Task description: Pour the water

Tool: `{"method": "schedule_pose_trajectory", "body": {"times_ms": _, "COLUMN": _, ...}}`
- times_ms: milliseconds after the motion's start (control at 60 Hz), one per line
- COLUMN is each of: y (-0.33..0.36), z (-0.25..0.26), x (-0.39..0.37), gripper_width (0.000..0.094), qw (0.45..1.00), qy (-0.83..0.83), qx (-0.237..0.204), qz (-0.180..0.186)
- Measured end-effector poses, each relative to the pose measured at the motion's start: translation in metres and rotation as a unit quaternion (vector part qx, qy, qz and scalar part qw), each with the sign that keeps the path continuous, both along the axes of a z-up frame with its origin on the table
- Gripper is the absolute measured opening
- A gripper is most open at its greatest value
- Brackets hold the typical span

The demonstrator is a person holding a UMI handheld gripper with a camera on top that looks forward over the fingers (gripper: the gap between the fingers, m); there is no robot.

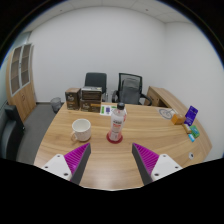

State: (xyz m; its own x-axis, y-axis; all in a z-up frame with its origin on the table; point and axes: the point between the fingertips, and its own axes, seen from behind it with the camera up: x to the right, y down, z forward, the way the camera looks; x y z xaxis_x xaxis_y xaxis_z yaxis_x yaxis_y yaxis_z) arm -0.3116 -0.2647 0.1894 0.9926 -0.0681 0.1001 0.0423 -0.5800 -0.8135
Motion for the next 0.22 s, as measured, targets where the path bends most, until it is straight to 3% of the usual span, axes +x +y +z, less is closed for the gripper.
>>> {"method": "schedule_pose_trajectory", "body": {"times_ms": 217, "y": 0.005, "z": 0.018, "x": -0.006, "gripper_width": 0.0854, "qw": 1.000, "qy": -0.007, "qx": 0.018, "qz": -0.005}}
